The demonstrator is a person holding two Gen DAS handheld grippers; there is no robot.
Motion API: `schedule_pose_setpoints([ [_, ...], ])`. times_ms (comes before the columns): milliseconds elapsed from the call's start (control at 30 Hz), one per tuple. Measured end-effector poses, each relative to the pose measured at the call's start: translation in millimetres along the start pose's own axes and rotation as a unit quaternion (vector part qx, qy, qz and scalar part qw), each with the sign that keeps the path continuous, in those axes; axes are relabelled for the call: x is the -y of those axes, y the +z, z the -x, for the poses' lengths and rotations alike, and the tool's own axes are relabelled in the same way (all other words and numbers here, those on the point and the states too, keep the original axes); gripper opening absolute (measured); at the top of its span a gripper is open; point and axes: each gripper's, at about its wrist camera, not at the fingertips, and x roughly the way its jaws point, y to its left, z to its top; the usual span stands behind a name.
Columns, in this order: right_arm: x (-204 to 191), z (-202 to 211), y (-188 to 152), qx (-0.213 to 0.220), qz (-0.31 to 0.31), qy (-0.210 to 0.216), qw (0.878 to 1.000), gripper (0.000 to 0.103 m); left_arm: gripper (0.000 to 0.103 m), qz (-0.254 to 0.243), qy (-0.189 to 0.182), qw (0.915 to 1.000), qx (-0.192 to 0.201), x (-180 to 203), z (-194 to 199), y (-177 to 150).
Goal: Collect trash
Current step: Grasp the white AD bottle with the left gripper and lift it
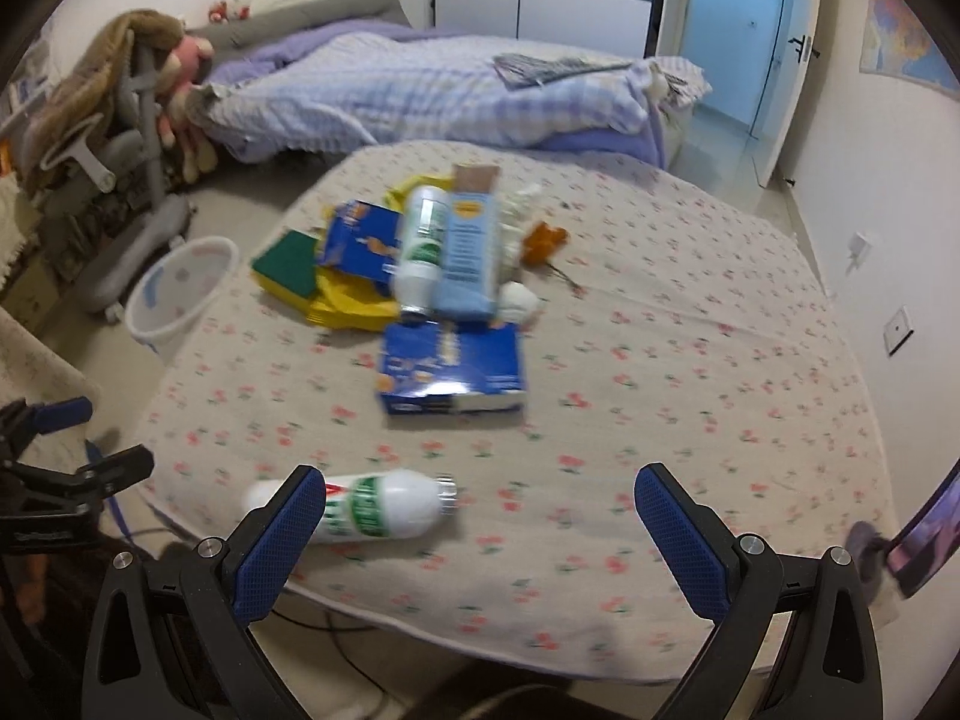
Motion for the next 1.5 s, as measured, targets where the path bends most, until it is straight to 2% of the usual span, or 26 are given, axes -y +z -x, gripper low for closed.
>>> schedule_pose_setpoints([
  [133, 24.9, -3.2, -0.8, -0.012, -0.021, -0.006, 1.000, 0.103, 0.101, -0.039, -0.052, 0.9968, -0.047, 27.9, -13.2, 13.0],
  [300, 46.5, -15.3, -3.8, -0.040, -0.035, -0.023, 0.998, 0.103, 0.098, -0.125, -0.057, 0.9879, -0.072, 70.6, -23.9, 22.0],
  [467, 67.1, -28.3, -6.2, -0.066, -0.056, -0.027, 0.996, 0.103, 0.091, -0.171, -0.073, 0.9778, -0.097, 97.3, -38.1, 31.2],
  [733, 85.6, -41.8, -10.6, -0.083, -0.081, -0.029, 0.993, 0.103, 0.076, -0.223, -0.091, 0.9597, -0.145, 130.7, -65.9, 36.5],
  [833, 87.7, -44.3, -10.9, -0.085, -0.087, -0.026, 0.992, 0.103, 0.058, -0.227, -0.093, 0.9568, -0.157, 136.1, -75.4, 34.6],
  [967, 86.6, -49.5, -11.9, -0.090, -0.086, -0.024, 0.992, 0.103, 0.047, -0.212, -0.099, 0.9612, -0.145, 126.2, -73.5, 35.1],
  [1167, 79.8, -55.3, -9.3, -0.096, -0.084, -0.013, 0.992, 0.103, 0.042, -0.154, -0.108, 0.9729, -0.134, 81.7, -62.9, 47.7],
  [1333, 70.8, -61.0, 2.5, -0.109, -0.091, 0.022, 0.990, 0.103, 0.041, -0.098, -0.101, 0.9846, -0.105, 31.5, -41.8, 61.1],
  [1500, 43.7, -74.7, 23.8, -0.132, -0.082, 0.076, 0.985, 0.103, 0.041, -0.050, -0.096, 0.9911, -0.077, -13.4, -27.1, 62.3],
])
